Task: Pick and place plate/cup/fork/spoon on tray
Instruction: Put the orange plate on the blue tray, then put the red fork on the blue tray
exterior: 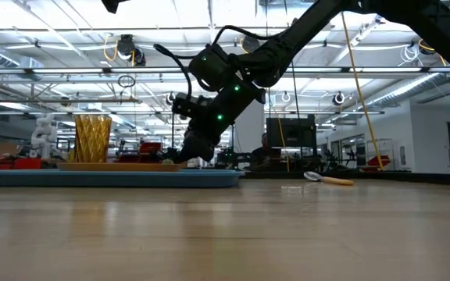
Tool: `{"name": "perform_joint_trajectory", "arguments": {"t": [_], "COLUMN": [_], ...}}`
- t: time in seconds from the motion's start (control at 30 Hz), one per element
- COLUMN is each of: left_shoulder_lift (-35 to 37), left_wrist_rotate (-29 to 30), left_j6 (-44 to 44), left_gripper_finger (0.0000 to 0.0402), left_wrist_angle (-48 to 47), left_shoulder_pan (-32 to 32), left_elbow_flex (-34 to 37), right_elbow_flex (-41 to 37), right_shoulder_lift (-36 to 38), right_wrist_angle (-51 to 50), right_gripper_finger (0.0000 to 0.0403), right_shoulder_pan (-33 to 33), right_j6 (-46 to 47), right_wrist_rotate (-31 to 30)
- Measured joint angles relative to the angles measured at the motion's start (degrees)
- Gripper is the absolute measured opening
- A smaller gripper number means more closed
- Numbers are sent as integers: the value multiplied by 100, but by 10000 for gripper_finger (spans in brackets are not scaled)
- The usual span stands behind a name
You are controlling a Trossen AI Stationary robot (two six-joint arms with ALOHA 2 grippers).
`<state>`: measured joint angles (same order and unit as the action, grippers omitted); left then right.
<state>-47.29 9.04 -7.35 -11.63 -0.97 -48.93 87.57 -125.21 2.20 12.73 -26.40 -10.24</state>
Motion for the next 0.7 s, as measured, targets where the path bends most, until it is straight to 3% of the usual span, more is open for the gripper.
{"name": "perform_joint_trajectory", "arguments": {"t": [0.7], "left_shoulder_lift": [0], "left_wrist_rotate": [-13], "left_j6": [8], "left_gripper_finger": [95], "left_wrist_angle": [80], "left_shoulder_pan": [-1], "left_elbow_flex": [0], "right_elbow_flex": [0], "right_shoulder_lift": [-57], "right_wrist_angle": [274], "right_gripper_finger": [0], "right_shoulder_pan": [-26], "right_j6": [-16], "right_wrist_rotate": [149]}}
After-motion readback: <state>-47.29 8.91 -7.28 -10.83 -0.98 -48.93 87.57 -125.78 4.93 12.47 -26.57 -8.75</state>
